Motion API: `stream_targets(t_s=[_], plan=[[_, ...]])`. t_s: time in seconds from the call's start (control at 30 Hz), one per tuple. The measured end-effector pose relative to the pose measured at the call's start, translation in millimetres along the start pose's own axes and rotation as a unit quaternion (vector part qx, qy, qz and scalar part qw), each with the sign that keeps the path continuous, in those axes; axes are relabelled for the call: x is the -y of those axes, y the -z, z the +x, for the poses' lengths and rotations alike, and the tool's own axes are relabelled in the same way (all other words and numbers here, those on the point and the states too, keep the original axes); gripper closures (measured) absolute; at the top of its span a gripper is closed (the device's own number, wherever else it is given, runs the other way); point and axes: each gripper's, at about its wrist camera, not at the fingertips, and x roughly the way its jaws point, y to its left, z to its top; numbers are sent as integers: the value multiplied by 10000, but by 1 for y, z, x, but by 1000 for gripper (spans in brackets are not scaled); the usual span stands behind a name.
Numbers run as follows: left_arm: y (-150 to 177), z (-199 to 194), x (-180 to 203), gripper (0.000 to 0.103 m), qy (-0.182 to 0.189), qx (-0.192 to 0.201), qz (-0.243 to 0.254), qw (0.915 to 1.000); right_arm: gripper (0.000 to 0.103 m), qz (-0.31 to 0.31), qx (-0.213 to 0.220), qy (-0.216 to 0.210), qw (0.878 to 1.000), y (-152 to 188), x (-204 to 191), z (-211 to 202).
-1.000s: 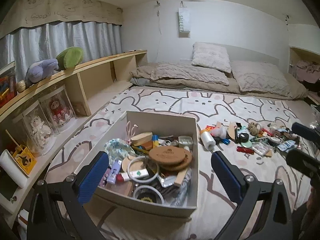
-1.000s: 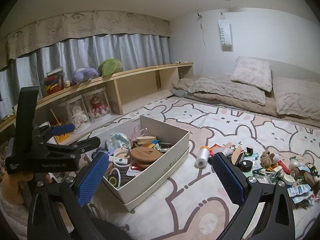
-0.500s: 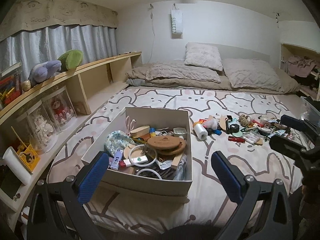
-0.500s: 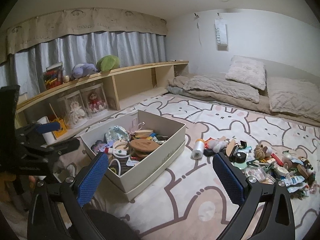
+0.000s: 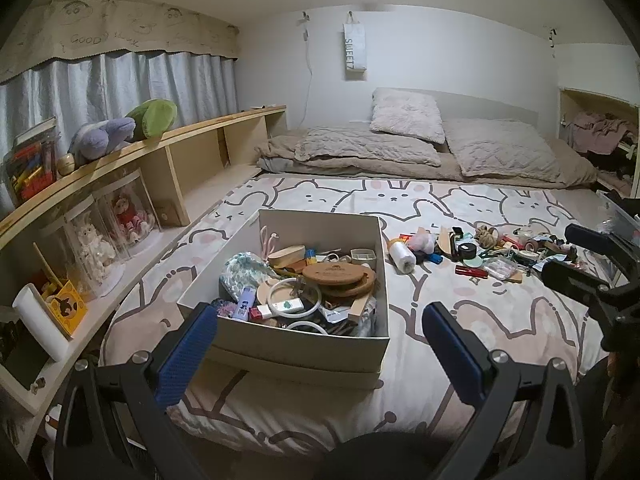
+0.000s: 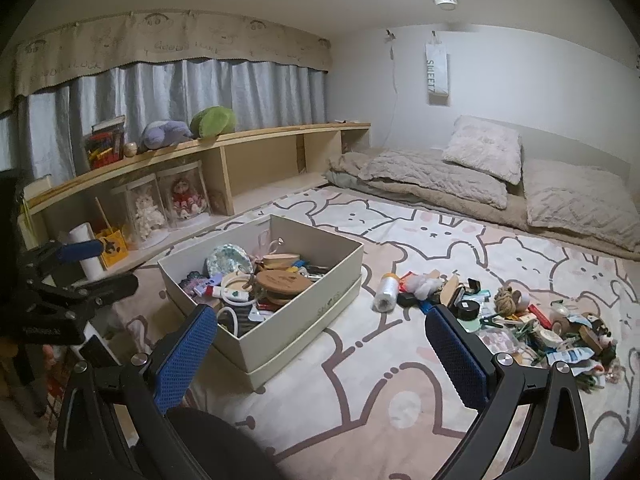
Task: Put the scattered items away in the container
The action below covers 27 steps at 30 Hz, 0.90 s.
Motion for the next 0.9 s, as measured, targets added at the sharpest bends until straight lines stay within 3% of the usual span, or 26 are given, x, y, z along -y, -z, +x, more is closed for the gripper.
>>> stream_targets(t_s=[0.43, 0.57, 0.9], plan=[[4, -8, -2, 0, 80, 164, -149, 9997, 0, 65, -68, 73, 9999, 7, 6, 0], [4, -8, -1, 0, -70, 191, -171, 9996, 0, 66, -86, 73, 9999, 8, 6, 1], [8, -2, 3, 0, -59, 104, -91, 9999, 0, 75, -98, 83, 9999, 9, 6, 2]])
